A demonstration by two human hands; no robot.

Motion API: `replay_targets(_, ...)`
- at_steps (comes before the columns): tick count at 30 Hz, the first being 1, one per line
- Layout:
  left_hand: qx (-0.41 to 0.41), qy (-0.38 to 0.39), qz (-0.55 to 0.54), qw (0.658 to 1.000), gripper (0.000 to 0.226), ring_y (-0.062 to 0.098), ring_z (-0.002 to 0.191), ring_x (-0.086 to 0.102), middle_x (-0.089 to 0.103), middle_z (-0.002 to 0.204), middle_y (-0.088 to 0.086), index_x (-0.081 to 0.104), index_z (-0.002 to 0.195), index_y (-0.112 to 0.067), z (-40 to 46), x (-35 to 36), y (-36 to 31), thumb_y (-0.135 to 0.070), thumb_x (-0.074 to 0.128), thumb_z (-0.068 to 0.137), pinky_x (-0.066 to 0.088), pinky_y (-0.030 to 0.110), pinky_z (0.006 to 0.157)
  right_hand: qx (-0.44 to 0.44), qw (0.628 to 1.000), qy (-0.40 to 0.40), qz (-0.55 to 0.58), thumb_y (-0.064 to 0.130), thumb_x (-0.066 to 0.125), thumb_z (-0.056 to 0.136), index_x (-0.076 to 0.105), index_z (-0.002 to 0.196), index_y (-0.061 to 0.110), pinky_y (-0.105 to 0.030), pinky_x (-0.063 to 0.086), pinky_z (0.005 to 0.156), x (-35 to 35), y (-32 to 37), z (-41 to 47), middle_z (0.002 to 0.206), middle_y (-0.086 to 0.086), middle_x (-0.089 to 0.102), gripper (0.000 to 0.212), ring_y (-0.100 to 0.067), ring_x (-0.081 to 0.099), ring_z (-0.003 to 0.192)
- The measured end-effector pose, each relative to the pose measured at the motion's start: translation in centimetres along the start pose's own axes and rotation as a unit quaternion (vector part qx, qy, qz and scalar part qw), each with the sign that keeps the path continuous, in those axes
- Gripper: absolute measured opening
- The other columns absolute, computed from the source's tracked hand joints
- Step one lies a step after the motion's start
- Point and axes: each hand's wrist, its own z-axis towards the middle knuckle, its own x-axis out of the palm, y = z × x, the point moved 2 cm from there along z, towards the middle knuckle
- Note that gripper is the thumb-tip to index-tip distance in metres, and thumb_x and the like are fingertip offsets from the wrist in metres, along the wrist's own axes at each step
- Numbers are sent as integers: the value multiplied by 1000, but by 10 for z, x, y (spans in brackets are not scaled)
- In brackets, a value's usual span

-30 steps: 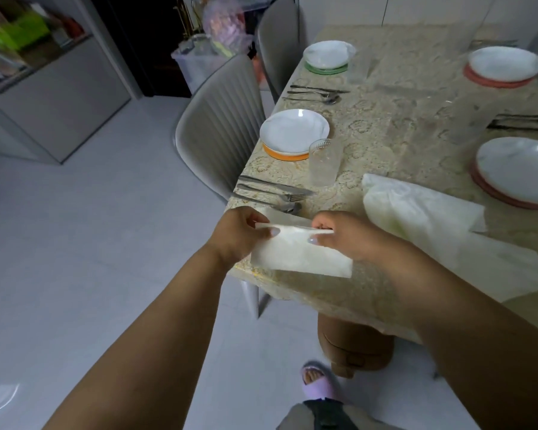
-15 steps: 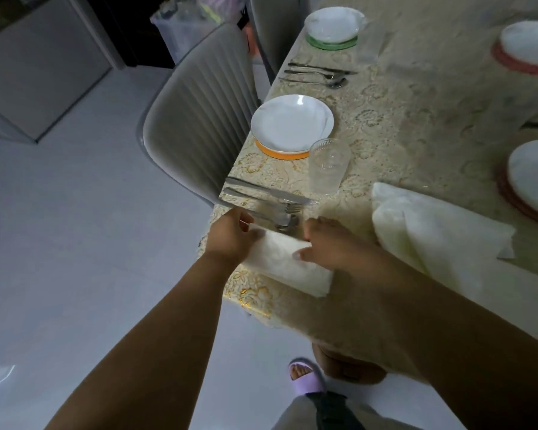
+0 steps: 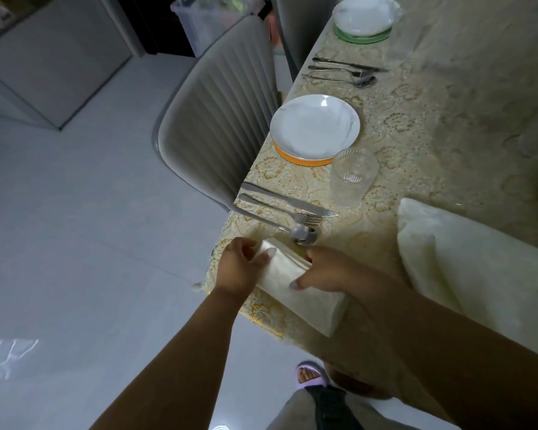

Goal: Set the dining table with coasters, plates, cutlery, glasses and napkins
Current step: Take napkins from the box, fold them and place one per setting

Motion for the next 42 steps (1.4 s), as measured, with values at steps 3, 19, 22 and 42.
replay_targets(3,-41,-7,-46,998,58,19,92,59,62,101,1,56,115,-12,1,-3,-1,-52,73,77,49,30,76,0,993,20,116,39,76,75,52,124,14,-26,43,73,0,1,-4,121,-4,60,60,-18,58,101)
replay_targets(19,-48,134,-425,894,33,33,102,67,70,109,15,57,121,-9,8,-101,-51,-32,44,101,52,49,92,-129,908,4,398,82,46,72,55,122,25,-44,50,95,-36,121,0,115,1,67,76,-18,66,104)
replay_targets(22,-1,99,-379,920,26,32,96,69,72,103,12,61,109,-17,18,-132,-43,-37,46,100,55,49,88,-142,889,24,434,48,44,95,57,116,25,-42,49,97,-29,151,10,113,-1,68,33,-18,66,103)
replay_targets(42,8,342,-499,796,83,37,115,58,59,127,23,60,126,1,195,-388,44,-59,72,69,49,45,97,-139,712,-136,674,3,61,86,65,94,10,-28,59,62,-49,388,111,82,-5,74,12,-17,71,74)
